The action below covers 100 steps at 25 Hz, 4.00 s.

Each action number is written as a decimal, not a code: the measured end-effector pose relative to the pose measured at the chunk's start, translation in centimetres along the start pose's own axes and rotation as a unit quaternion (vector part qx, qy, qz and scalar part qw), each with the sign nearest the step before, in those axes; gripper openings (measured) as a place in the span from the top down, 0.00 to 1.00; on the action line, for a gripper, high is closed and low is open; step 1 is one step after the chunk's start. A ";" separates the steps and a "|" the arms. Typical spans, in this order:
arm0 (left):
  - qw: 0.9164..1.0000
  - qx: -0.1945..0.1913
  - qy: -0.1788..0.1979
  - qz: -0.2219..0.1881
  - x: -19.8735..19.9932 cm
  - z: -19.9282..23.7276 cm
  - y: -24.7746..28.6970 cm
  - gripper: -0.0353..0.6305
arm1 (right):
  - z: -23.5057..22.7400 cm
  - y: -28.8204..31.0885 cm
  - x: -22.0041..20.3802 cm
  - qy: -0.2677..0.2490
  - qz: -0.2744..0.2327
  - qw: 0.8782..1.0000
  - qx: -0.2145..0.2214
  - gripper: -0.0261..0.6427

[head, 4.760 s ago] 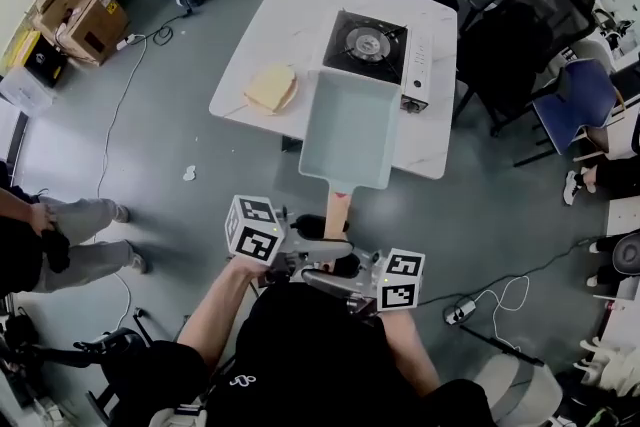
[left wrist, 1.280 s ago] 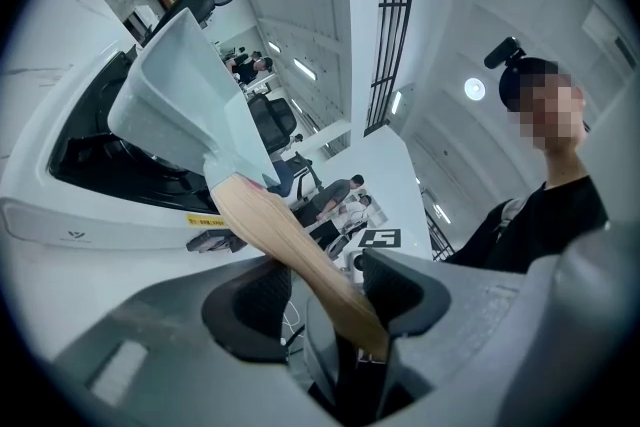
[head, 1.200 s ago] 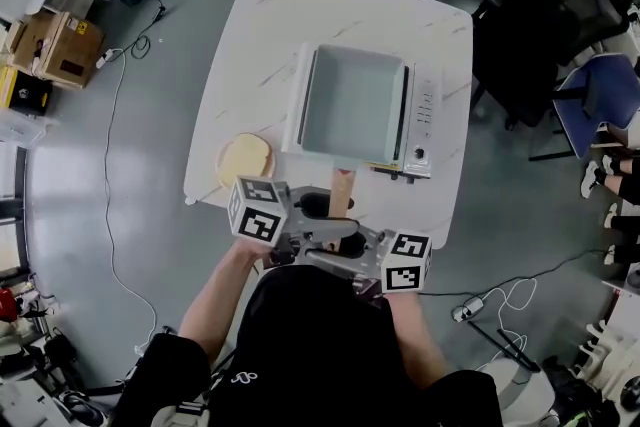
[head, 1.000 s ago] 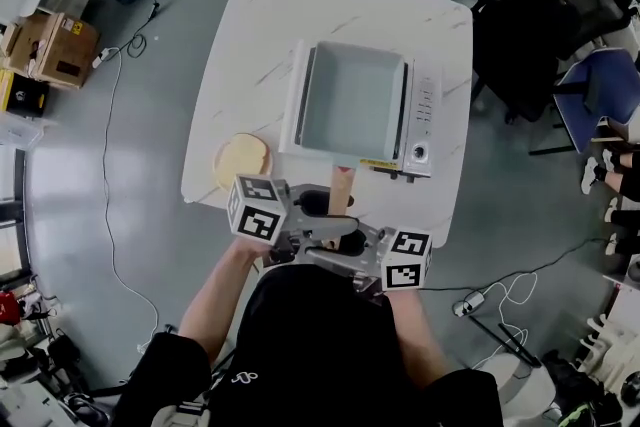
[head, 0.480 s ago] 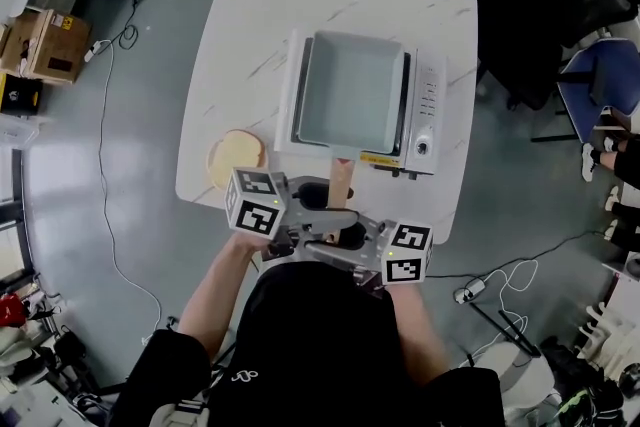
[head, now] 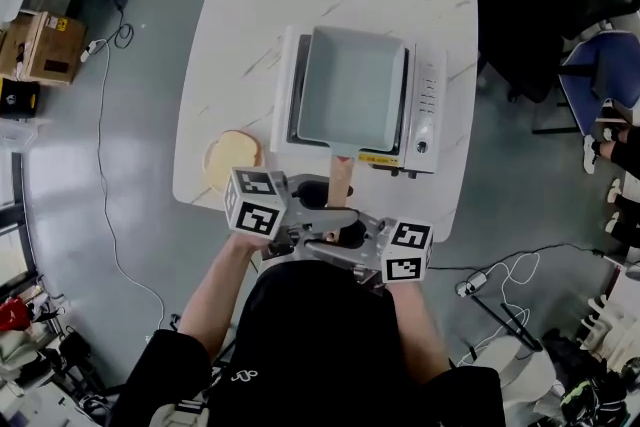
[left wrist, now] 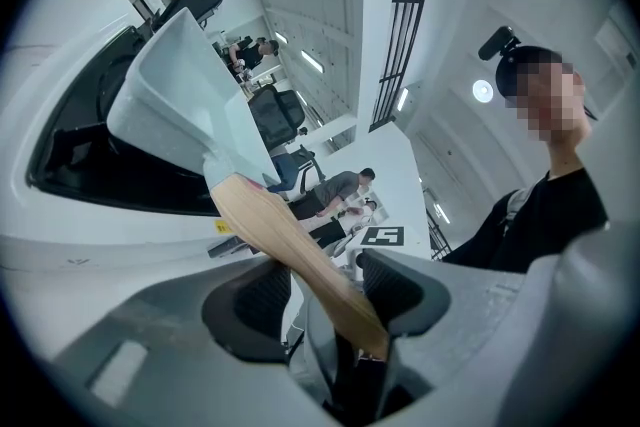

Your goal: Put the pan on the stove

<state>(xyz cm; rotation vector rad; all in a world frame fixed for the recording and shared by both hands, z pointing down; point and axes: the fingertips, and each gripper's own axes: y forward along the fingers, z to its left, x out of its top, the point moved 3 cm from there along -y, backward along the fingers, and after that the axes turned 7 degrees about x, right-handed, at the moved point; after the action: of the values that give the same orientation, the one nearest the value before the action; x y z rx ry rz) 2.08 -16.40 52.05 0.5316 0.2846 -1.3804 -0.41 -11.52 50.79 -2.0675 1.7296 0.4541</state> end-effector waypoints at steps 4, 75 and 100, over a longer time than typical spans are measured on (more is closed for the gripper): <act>1.000 0.001 -0.002 -0.001 0.0 0.1 0.1 0.61 | -0.1 -0.1 0.0 0.001 -0.001 1.000 0.001 0.66; 0.904 0.275 0.161 -0.284 4.1 -7.7 -7.3 0.87 | 7.7 -10.2 6.5 -0.278 -0.141 0.906 -0.286 0.94; 0.854 0.348 0.212 -0.324 5.1 -11.3 -6.5 0.91 | 10.7 -12.8 8.9 -0.366 -0.183 0.830 -0.378 0.97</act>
<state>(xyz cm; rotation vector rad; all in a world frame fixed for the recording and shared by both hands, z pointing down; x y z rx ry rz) -2.09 -15.55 38.65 1.4562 0.3298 -2.0235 13.88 -11.79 38.39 -2.1479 0.7003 1.7394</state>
